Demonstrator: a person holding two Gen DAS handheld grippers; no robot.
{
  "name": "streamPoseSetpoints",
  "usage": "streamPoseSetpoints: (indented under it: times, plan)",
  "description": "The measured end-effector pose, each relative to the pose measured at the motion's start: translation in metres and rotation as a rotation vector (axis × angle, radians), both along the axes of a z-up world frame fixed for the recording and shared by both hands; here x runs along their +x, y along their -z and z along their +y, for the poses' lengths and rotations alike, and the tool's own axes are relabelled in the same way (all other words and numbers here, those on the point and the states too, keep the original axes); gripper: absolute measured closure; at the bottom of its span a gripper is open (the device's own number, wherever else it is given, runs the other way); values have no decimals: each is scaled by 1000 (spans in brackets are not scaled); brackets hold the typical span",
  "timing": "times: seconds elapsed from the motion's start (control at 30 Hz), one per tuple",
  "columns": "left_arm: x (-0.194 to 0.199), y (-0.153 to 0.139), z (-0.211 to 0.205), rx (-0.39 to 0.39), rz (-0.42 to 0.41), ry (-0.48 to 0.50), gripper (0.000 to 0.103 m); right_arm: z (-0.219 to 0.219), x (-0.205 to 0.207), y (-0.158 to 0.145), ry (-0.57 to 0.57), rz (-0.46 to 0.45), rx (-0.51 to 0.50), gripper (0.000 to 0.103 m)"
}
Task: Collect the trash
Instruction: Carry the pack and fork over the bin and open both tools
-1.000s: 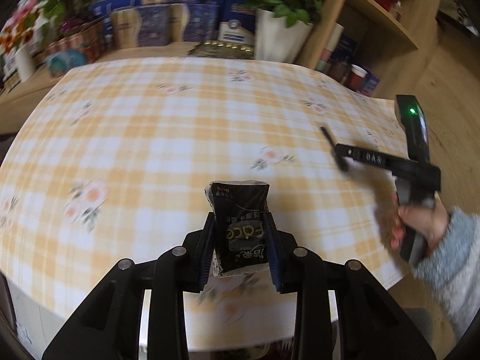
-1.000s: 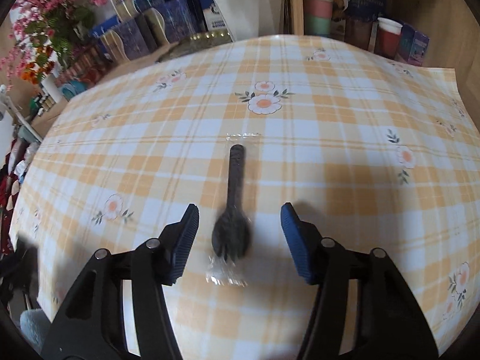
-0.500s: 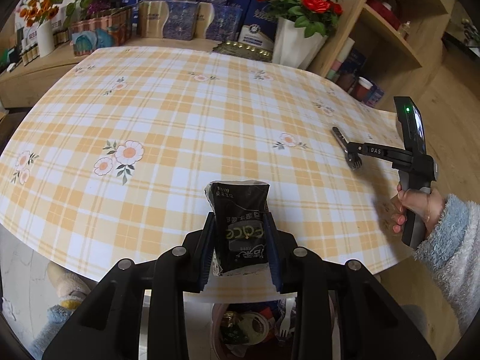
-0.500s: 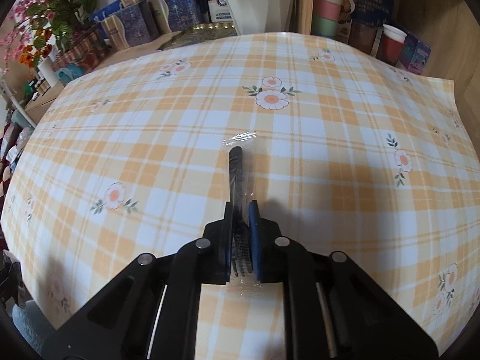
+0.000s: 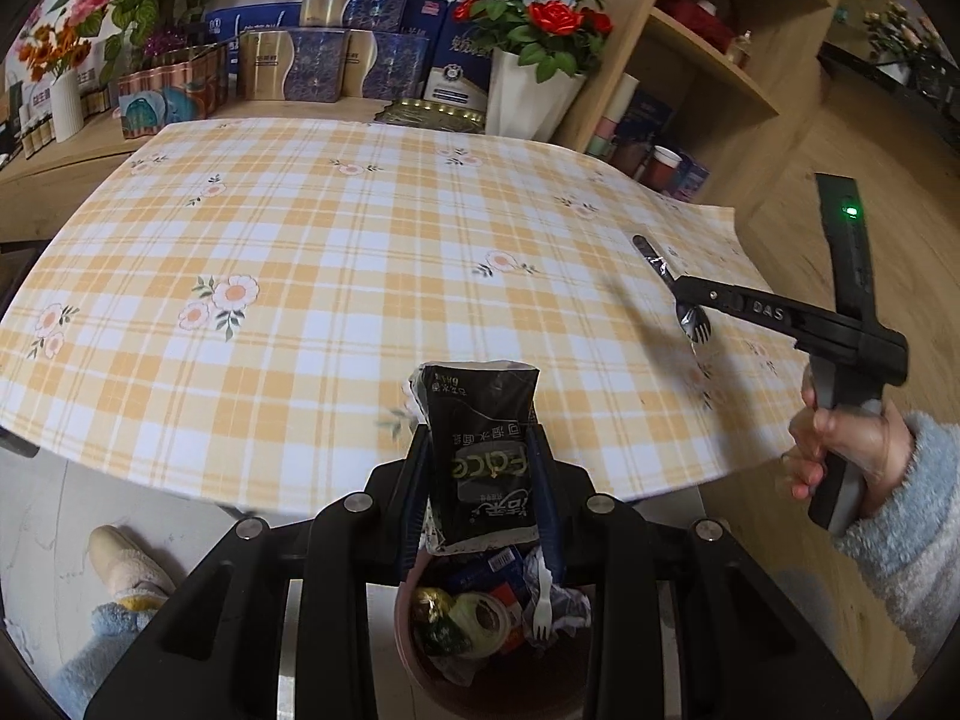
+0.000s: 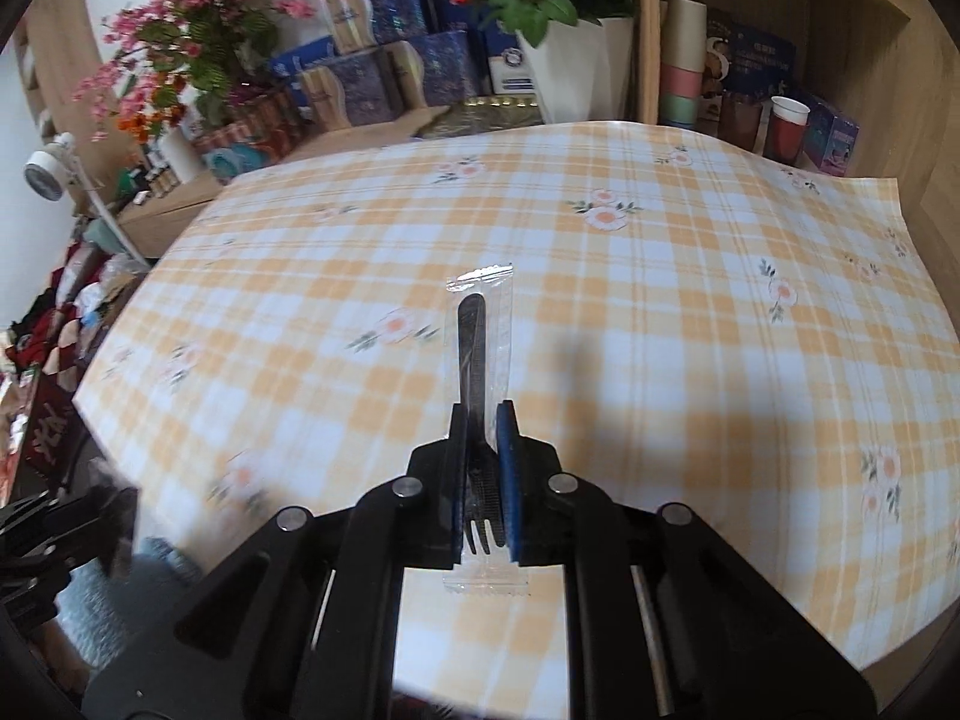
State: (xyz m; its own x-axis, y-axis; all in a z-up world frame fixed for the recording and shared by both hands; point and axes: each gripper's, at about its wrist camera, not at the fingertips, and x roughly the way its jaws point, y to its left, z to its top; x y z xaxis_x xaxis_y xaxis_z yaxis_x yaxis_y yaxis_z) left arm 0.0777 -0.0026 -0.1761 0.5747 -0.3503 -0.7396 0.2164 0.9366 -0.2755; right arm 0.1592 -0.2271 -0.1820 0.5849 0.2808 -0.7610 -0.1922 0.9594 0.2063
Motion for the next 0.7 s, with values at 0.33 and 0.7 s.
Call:
streamPoseSetpoints:
  times: [0.33, 0.7]
  plan:
    - [-45, -1, -3, 5, -15, 50, 72, 18, -110, 4, -46, 29, 66, 90]
    - [-59, 0, -7, 11, -10, 71, 72, 29, -166, 60, -29, 216, 168, 90]
